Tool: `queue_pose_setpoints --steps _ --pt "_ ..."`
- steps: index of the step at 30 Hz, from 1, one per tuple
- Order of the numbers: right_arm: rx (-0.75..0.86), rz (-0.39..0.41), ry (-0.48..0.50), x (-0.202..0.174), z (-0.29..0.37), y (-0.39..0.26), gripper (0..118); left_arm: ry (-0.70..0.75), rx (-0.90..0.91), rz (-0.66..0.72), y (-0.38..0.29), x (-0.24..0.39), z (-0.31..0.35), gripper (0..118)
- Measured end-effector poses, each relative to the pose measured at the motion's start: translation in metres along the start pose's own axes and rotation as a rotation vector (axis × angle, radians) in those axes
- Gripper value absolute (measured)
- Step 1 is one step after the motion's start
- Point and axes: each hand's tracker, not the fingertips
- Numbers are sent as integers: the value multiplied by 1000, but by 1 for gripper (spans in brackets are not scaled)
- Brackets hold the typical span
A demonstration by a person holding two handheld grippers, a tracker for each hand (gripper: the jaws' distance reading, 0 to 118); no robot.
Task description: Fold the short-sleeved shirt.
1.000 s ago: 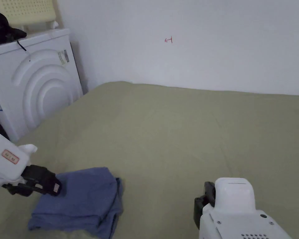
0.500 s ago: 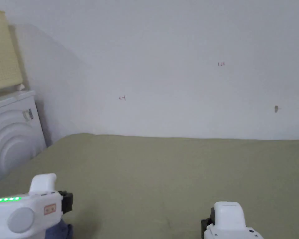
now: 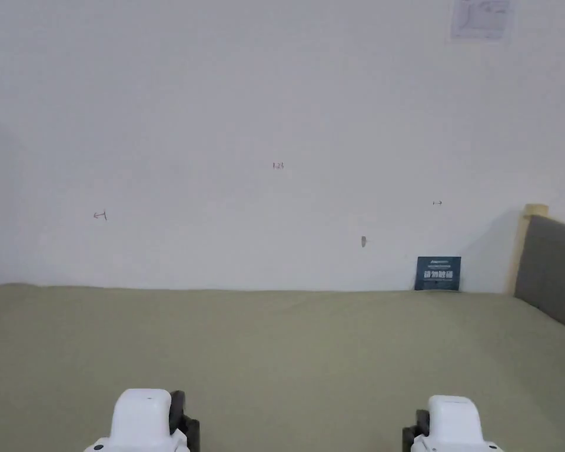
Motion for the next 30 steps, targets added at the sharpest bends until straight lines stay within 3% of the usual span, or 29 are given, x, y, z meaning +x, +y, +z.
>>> queue_pose_setpoints --steps 12,13,14,15,16,17,22,30 --pt "114 30 -22 15 15 23 1 22 26 -6 30 -4 3 3" --pt "136 28 -19 15 16 27 10 33 31 -2 32 -5 2 21" --pt "158 33 -15 15 16 31 29 44 31 -3 34 -7 1 48" --pt "179 45 -8 15 17 35 59 48 33 0 37 -8 0 82" --pt "187 57 2 15 16 37 103 57 37 10 38 -10 -1 113" --pt "177 66 6 16 14 39 118 59 30 14 40 -13 -3 118" --pt "187 87 1 15 14 35 118 70 57 51 39 -20 -4 118" --pt "141 40 -19 18 10 33 118 76 57 44 40 -24 -6 118"
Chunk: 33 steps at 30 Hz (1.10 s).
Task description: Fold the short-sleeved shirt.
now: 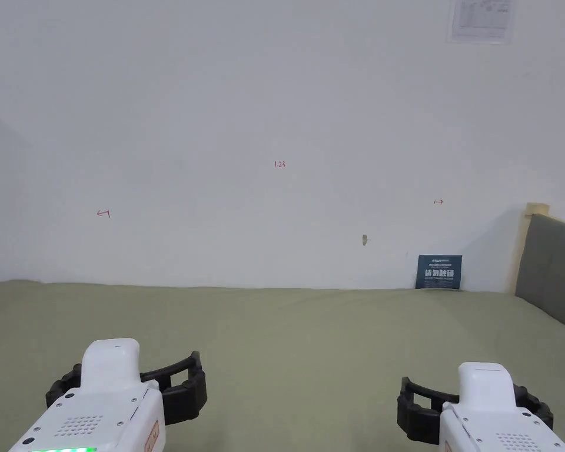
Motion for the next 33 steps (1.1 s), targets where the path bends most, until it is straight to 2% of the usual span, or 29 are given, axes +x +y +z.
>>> queue_pose_setpoints --steps 13,24,31,33 --pt "44 -17 21 0 3 16 118 -11 12 -69 4 1 0 118" --pt "83 -32 49 0 6 22 118 -32 13 -73 6 0 2 118" --pt "110 30 44 -7 5 24 118 -29 13 -60 2 2 4 118" --pt "102 27 92 -6 4 23 118 -36 4 -50 0 3 3 118"
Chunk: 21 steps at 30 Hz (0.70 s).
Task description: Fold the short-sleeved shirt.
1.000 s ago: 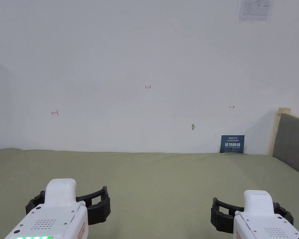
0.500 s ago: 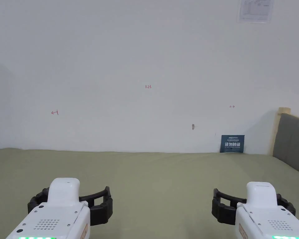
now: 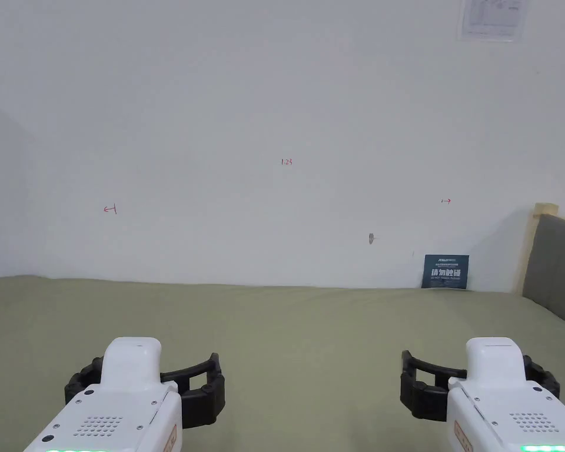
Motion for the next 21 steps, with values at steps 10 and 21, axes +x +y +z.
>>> queue_pose_setpoints --steps 10,21 --pt "-25 -56 1 8 4 -5 118 5 -2 9 -2 -1 2 118" --pt "-19 -56 -24 11 5 -3 118 4 -4 8 2 1 4 118"
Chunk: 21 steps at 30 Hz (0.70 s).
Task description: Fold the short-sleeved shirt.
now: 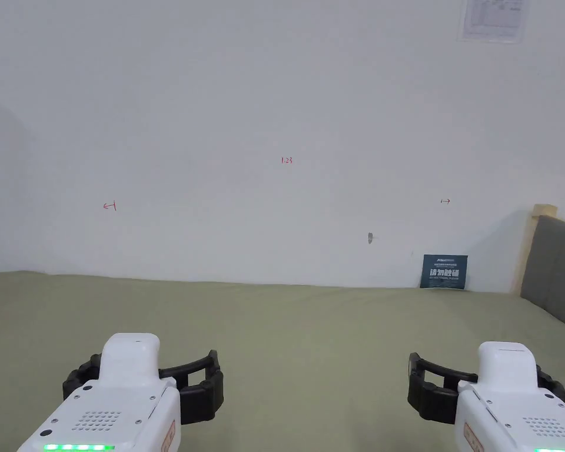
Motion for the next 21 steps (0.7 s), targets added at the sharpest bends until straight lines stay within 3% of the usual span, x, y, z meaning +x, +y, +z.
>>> queue_pose_setpoints --steps 5,8,12,16,18,21 --pt "-21 35 -52 1 -2 3 118 -4 1 0 5 1 1 118" --pt "-14 -19 -7 5 0 6 118 -8 7 -2 7 2 2 118" --pt "-27 -50 -44 7 -5 10 118 -9 12 -8 10 3 2 118" --pt "-56 -53 30 12 -6 13 118 -8 16 -10 13 4 1 118" --pt "-43 -45 44 10 -6 14 118 0 17 -14 16 5 -1 118" --pt "-45 51 0 1 -4 18 118 6 19 -14 17 5 -3 118"
